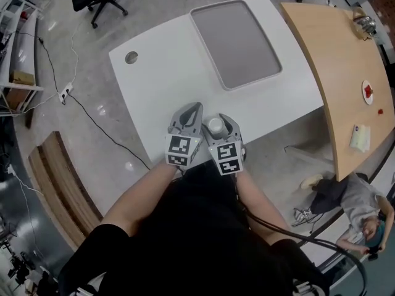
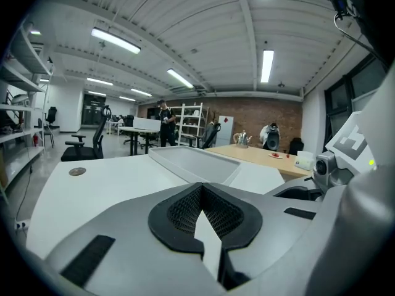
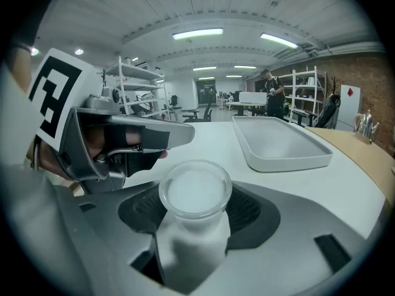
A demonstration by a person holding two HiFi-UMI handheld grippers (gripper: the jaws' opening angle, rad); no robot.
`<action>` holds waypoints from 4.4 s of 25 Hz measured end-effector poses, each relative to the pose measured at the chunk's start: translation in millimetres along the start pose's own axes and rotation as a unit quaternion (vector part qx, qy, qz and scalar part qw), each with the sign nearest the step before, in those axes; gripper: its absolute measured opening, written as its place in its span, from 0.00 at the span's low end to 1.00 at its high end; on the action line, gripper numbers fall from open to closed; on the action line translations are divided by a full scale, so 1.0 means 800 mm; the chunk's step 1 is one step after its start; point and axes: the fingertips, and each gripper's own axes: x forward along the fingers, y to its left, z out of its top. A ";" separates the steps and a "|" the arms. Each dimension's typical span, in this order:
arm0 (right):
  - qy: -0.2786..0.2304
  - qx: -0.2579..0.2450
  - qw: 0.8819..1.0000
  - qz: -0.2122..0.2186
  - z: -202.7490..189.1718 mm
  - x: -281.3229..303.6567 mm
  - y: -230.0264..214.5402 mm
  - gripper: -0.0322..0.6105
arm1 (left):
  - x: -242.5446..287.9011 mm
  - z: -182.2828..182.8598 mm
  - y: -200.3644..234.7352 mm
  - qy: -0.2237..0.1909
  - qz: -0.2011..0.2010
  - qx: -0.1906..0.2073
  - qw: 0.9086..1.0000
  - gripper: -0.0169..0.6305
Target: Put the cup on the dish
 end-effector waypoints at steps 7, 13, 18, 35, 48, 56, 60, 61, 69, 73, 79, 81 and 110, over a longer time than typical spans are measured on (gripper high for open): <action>-0.005 0.012 1.000 -0.006 0.010 -0.026 -0.019 0.44 | -0.001 0.021 -0.012 -0.008 0.000 -0.001 1.000 0.04; -0.011 0.013 1.000 -0.004 0.058 -0.075 -0.034 0.44 | -0.009 0.076 -0.031 -0.034 -0.009 0.002 0.999 0.04; -0.023 0.013 1.000 -0.012 0.106 -0.113 -0.058 0.44 | -0.005 0.136 -0.047 -0.064 -0.020 0.020 0.998 0.04; -0.059 -0.014 0.998 -0.027 0.211 -0.126 -0.147 0.43 | 0.034 0.226 -0.048 -0.102 -0.002 0.034 0.994 0.04; -0.041 -0.023 0.999 -0.015 0.225 -0.011 -0.230 0.44 | 0.137 0.224 -0.004 -0.085 0.027 0.033 0.996 0.04; -0.031 -0.026 0.999 -0.018 0.230 0.084 -0.297 0.44 | 0.217 0.211 0.041 -0.078 0.050 0.009 0.996 0.04; -0.026 -0.029 0.999 -0.024 0.229 0.127 -0.321 0.44 | 0.233 0.198 0.052 -0.057 0.058 0.009 0.997 0.04; -0.027 -0.026 0.999 -0.027 0.229 0.137 -0.327 0.44 | 0.237 0.193 0.055 -0.054 0.060 0.009 0.997 0.04; -0.006 -0.006 1.000 -0.027 0.196 0.170 -0.337 0.44 | 0.259 0.183 0.067 -0.041 0.064 0.002 0.997 0.04; -0.021 -0.005 0.999 -0.026 0.187 0.174 -0.334 0.44 | 0.261 0.176 0.068 -0.037 0.060 -0.005 0.997 0.04; -0.033 -0.003 0.999 -0.017 0.194 0.165 -0.329 0.44 | 0.249 0.183 0.069 -0.037 0.060 0.000 0.998 0.04; -0.036 -0.005 0.999 -0.019 0.200 0.154 -0.327 0.44 | 0.241 0.188 0.067 -0.040 0.060 -0.001 0.997 0.04; -0.271 0.017 0.954 -0.125 0.282 -0.203 -0.121 0.07 | -0.066 0.273 -0.049 -0.153 0.024 -0.007 0.988 0.04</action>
